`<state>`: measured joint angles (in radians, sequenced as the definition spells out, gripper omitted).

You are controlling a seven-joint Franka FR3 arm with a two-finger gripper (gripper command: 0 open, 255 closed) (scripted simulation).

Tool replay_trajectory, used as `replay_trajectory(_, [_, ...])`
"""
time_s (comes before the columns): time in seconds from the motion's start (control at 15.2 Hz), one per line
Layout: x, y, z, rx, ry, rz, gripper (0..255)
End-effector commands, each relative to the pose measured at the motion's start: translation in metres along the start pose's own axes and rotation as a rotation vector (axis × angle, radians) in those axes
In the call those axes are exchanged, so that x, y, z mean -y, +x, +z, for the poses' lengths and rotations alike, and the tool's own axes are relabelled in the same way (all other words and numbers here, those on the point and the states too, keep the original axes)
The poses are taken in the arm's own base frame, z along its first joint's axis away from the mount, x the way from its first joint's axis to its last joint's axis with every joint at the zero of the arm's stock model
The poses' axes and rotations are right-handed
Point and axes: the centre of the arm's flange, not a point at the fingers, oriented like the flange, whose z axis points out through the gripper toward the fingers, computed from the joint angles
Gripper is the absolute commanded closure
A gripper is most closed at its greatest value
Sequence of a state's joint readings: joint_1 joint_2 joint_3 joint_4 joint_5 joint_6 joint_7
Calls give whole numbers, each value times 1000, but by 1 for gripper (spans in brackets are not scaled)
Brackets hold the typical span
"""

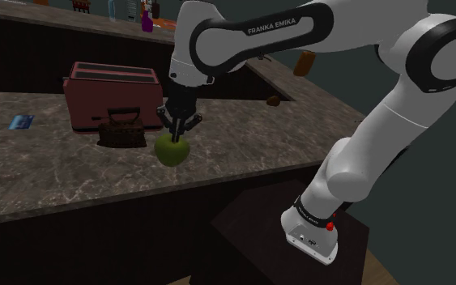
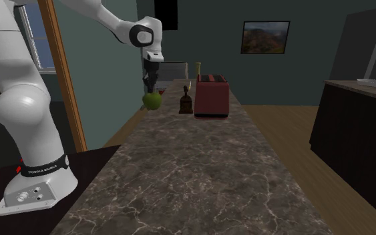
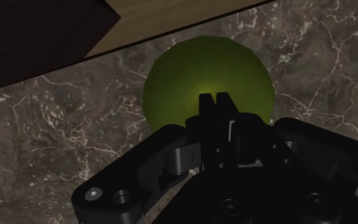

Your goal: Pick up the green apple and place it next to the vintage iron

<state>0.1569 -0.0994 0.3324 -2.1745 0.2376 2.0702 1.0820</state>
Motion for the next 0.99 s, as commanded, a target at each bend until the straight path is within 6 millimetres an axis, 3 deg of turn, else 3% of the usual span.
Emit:
replay_trajectory(0.0, [1,2,10,0,1,0,255])
replay_trajectory(0.33, [-1,6,34,0,1,0,255])
replay_trajectory(0.86, [-1,6,34,0,1,0,255])
replay_trajectory(0.92, [-1,6,34,0,1,0,0])
